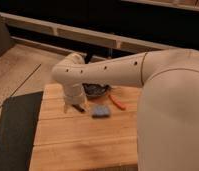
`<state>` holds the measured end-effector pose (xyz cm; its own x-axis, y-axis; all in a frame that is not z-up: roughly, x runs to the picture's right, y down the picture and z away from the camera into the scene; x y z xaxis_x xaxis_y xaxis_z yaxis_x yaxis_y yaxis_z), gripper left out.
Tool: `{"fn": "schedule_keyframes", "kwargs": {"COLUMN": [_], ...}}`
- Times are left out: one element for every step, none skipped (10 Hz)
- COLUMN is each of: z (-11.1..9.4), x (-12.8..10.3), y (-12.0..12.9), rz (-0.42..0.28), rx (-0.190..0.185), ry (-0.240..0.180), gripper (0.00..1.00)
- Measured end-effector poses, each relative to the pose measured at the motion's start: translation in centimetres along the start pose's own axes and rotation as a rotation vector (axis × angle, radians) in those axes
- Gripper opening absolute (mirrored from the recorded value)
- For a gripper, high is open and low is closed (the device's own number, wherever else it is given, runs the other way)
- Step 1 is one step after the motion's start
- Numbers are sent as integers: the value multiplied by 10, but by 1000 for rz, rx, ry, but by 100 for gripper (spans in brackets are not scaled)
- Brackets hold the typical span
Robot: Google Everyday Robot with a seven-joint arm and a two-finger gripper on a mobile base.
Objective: Place the pepper on the white sponge
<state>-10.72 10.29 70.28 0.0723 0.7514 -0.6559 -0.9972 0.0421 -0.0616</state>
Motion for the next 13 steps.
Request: {"fn": "schedule_keyframes", "kwargs": {"z": [0, 0, 0, 0, 0, -1, -5, -11, -28, -43, -62, -80, -90], "x": [0, 0, 0, 0, 0, -1, -7, -16, -35, -47, -57, -62, -64], "y": [0, 0, 0, 0, 0, -1, -3, -7, -15, -20, -25, -32, -37], "rz": [0, 0, 0, 0, 0, -4, -20, -51, -121, -171, -232, -298, -333], "rx": [0, 0, 0, 0, 0, 4, 20, 43, 83, 109, 133, 162, 181], "ry": [0, 0, 0, 0, -1, -8, -38, -80, -171, -233, -295, -340, -359], "gripper": [65, 65, 65, 65, 65, 65, 65, 65, 65, 65, 65, 65, 65]}}
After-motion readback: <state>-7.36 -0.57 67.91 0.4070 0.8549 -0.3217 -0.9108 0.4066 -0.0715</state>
